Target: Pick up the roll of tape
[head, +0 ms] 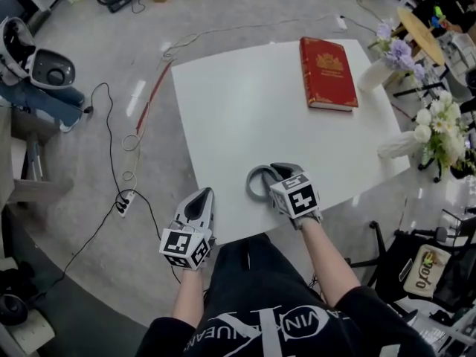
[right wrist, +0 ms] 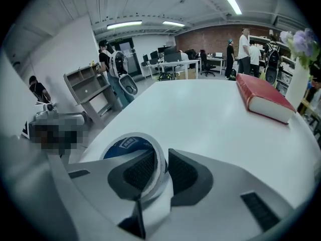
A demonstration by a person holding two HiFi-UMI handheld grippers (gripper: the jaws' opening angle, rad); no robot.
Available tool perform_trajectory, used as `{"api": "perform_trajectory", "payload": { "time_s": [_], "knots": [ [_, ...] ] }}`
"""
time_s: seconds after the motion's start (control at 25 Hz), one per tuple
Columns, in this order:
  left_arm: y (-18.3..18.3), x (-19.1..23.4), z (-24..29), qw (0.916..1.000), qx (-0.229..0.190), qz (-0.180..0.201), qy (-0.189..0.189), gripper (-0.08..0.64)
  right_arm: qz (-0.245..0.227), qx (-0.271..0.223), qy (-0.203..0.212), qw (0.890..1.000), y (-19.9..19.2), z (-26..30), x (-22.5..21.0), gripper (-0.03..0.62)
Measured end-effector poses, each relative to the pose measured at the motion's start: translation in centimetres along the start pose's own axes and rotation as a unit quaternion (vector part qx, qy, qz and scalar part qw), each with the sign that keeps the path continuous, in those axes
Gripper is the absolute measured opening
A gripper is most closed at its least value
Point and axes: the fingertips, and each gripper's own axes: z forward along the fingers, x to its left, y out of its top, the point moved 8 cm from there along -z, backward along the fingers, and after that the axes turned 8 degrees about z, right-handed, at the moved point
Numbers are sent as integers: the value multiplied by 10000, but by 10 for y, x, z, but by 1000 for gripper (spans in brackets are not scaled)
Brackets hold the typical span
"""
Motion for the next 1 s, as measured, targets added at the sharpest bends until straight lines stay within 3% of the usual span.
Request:
{"api": "perform_trajectory", "payload": {
  "time_s": [0.2,0.68,1.0],
  "knots": [
    [-1,1,-5,10000,6,-12,28,0,-19,-19,17,10000,-2,-3,2,83],
    [8,-2,-5,9999,-135,42,67,-2,128,-1028,147,9945,13,-33,0,76],
    [25,-7,-4,9993,-323,162,82,-2,127,-1416,277,9894,17,-58,2,75]
  ]
}}
